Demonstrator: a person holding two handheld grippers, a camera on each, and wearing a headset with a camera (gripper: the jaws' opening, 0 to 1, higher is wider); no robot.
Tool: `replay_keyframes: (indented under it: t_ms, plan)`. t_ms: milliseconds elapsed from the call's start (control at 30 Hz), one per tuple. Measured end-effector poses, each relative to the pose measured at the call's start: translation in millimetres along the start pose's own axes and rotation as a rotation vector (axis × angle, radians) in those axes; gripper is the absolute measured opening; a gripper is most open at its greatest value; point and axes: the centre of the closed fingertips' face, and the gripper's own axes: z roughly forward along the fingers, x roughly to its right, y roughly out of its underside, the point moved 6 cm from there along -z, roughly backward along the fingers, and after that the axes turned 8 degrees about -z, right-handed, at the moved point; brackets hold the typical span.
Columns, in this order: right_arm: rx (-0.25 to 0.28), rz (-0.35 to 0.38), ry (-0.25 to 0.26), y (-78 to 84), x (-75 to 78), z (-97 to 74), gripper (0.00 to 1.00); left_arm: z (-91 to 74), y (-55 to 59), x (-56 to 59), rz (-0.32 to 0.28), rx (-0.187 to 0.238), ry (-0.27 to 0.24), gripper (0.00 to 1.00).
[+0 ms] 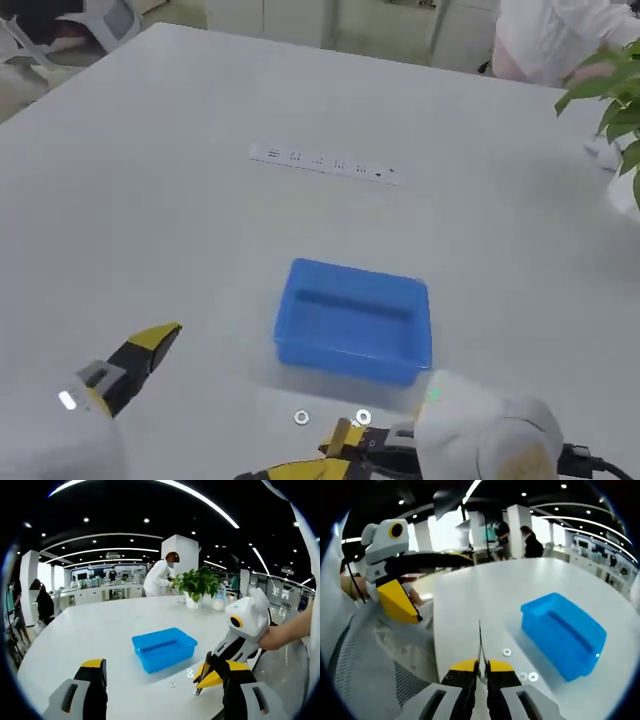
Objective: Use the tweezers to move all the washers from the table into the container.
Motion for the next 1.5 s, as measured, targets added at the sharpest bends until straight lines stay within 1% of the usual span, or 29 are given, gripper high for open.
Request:
replay_keyframes:
  t_ms: [67, 100, 133, 167, 200, 233, 267, 300, 333, 400, 467, 500, 533, 567, 700, 767, 867, 1000, 1033, 1133, 1267, 1333, 1433, 1500]
  plan:
    - [0.004, 0.026, 0.011, 0.5, 0.8, -0.8, 0.03, 0.0, 2.7, 3.0, -0.001, 0.008, 0.006, 0.99]
    - [0.005, 0.044, 0.026, 0.9, 1.5, -1.4, 0.03, 0.2, 3.1, 3.7, -0.002, 0.013, 0.007, 0.99]
    - [0.015, 0.064, 0.031, 1.0, 0.9, -1.7, 0.03, 1.5, 2.2, 4.5, -0.011, 0.024, 0.019, 0.99]
    - [0.02, 0.075, 0.034, 1.2, 0.2, -2.2, 0.03, 2.9, 1.1, 5.6, -0.027, 0.036, 0.034, 0.99]
    - [0.029, 0.086, 0.048, 1.0, 0.2, -3.6, 0.03, 4.0, 0.2, 5.9, -0.049, 0.047, 0.05, 0.99]
    - [0.035, 0.097, 0.057, 0.4, 0.2, -5.0, 0.03, 4.0, -0.1, 6.0, -0.063, 0.051, 0.057, 0.99]
    - [0.049, 0.114, 0.065, -1.1, 1.2, -7.3, 0.03, 2.7, -0.8, 5.1, -0.08, 0.062, 0.052, 0.99]
    - [0.055, 0.127, 0.06, -1.9, 1.5, -8.3, 0.03, 2.2, -1.9, 4.5, -0.089, 0.072, 0.05, 0.99]
    - [0.06, 0.148, 0.057, -2.9, 2.4, -10.0, 0.03, 1.6, -4.5, 3.6, -0.1, 0.094, 0.048, 0.99]
    - [0.064, 0.155, 0.076, -5.4, 6.3, -15.6, 0.03, 0.6, -8.3, 4.4, -0.115, 0.127, 0.054, 0.99]
    - [0.076, 0.161, 0.119, -9.0, 11.2, -22.2, 0.03, 1.1, -9.3, 5.8, -0.116, 0.134, 0.06, 0.99]
    - [0.082, 0.168, 0.131, -11.0, 13.2, -25.7, 0.03, 1.6, -9.7, 6.9, -0.112, 0.133, 0.064, 0.99]
    - [0.099, 0.188, 0.147, -14.4, 16.7, -30.9, 0.03, 2.0, -9.5, 7.9, -0.108, 0.13, 0.067, 0.99]
    - [0.112, 0.204, 0.165, -17.5, 20.6, -36.0, 0.03, 2.8, -8.7, 9.2, -0.1, 0.118, 0.073, 0.99]
    - [0.141, 0.223, 0.194, -25.9, 33.4, -48.9, 0.03, 2.8, -9.0, 11.3, -0.078, 0.113, 0.081, 0.99]
    - [0.142, 0.214, 0.211, -30.5, 40.5, -54.6, 0.03, 2.3, -9.5, 10.5, -0.078, 0.118, 0.079, 0.99]
    - [0.142, 0.19, 0.241, -37.1, 51.2, -62.9, 0.03, 1.5, -9.9, 8.1, -0.102, 0.125, 0.075, 0.99]
    - [0.136, 0.166, 0.268, -42.4, 62.5, -69.0, 0.03, 1.2, -9.9, 7.3, -0.108, 0.127, 0.071, 0.99]
    - [0.134, 0.16, 0.274, -43.8, 66.7, -70.4, 0.03, 1.2, -9.4, 7.2, -0.107, 0.122, 0.069, 0.99]
    - [0.129, 0.15, 0.287, -46.0, 76.1, -71.8, 0.03, 1.0, -9.6, 6.9, -0.102, 0.123, 0.066, 0.99]
    - [0.122, 0.136, 0.322, -48.2, 94.6, -71.6, 0.03, 1.6, -8.6, 6.3, -0.105, 0.118, 0.065, 0.99]
    - [0.115, 0.138, 0.337, -46.9, 104.2, -67.8, 0.03, 1.7, -8.7, 6.4, -0.102, 0.118, 0.064, 0.99]
    - [0.089, 0.137, 0.355, -42.8, 117.0, -60.8, 0.03, 2.3, -7.7, 6.7, -0.11, 0.112, 0.068, 0.99]
    - [0.078, 0.147, 0.359, -38.0, 124.8, -53.6, 0.03, 2.8, -7.3, 7.4, -0.109, 0.109, 0.074, 0.99]
